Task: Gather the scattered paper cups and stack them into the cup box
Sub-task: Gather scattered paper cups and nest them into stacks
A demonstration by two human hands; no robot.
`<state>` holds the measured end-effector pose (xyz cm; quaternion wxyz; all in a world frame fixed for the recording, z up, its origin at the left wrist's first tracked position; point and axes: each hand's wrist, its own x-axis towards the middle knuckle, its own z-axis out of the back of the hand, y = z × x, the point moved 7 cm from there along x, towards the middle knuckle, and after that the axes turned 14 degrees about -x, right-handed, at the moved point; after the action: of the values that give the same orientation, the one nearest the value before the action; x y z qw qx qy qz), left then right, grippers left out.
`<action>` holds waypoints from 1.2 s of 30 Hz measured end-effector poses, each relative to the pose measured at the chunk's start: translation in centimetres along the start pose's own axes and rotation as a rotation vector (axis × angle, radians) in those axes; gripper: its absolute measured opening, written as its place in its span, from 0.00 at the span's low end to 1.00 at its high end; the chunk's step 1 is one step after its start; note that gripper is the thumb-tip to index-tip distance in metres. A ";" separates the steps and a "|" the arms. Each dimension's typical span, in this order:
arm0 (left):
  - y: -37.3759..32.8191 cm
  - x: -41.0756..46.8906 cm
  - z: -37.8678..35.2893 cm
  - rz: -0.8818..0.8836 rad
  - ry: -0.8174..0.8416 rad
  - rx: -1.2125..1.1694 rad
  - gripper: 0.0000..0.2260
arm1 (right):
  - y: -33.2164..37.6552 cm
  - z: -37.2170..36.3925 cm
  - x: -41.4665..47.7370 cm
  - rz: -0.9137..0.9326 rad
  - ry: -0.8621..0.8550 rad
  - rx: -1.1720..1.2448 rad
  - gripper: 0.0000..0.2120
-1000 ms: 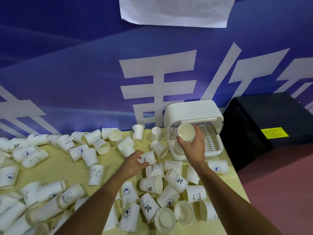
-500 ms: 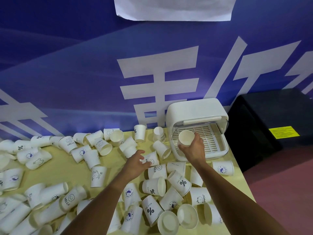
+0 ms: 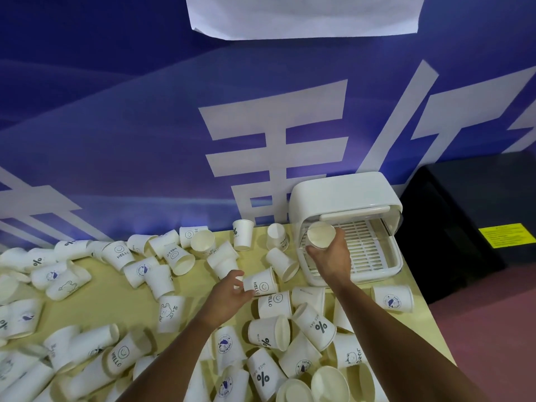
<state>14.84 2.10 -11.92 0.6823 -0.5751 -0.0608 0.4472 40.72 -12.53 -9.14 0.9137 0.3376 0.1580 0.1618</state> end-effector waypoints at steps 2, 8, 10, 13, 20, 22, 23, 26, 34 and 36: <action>0.4 0.0 0.5 0.006 -0.011 -0.012 0.23 | 0.5 -0.2 0.6 0.007 0.002 -0.012 0.35; 1.4 0.1 1.8 0.014 -0.031 0.029 0.24 | 0.5 -1.2 1.3 0.004 0.063 -0.041 0.37; 1.6 0.0 2.0 0.007 -0.033 0.042 0.24 | 0.3 -1.3 0.9 0.008 0.068 -0.038 0.37; 1.7 -0.2 2.2 0.000 -0.030 0.049 0.24 | -0.6 -1.3 0.2 -0.024 0.064 -0.011 0.37; 1.7 -1.2 3.4 0.000 -0.026 0.024 0.23 | -0.7 -2.0 -5.1 -0.029 0.021 -0.144 0.26; 1.6 -1.8 4.5 -0.012 -0.039 0.033 0.23 | 0.4 -2.9 -6.3 -0.006 0.043 -0.158 0.24; 1.7 -2.2 5.3 -0.015 -0.049 0.035 0.22 | 1.4 -3.6 -6.9 0.018 0.075 -0.148 0.23; 2.8 -3.2 8.6 0.005 -0.089 0.042 0.22 | 5.0 -6.7 -8.5 0.151 0.196 -0.145 0.22; 8.3 -6.1 18.4 0.075 -0.254 0.008 0.22 | 14.3 -17.7 -14.1 0.406 0.493 -0.313 0.26; 10.0 -6.8 20.9 0.104 -0.286 -0.017 0.23 | 16.4 -20.9 -16.1 0.461 0.549 -0.362 0.27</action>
<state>-7.04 12.11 -10.43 0.6376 -0.5137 -0.1315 0.5588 14.86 4.67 -10.37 0.8220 0.1418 0.2855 0.4720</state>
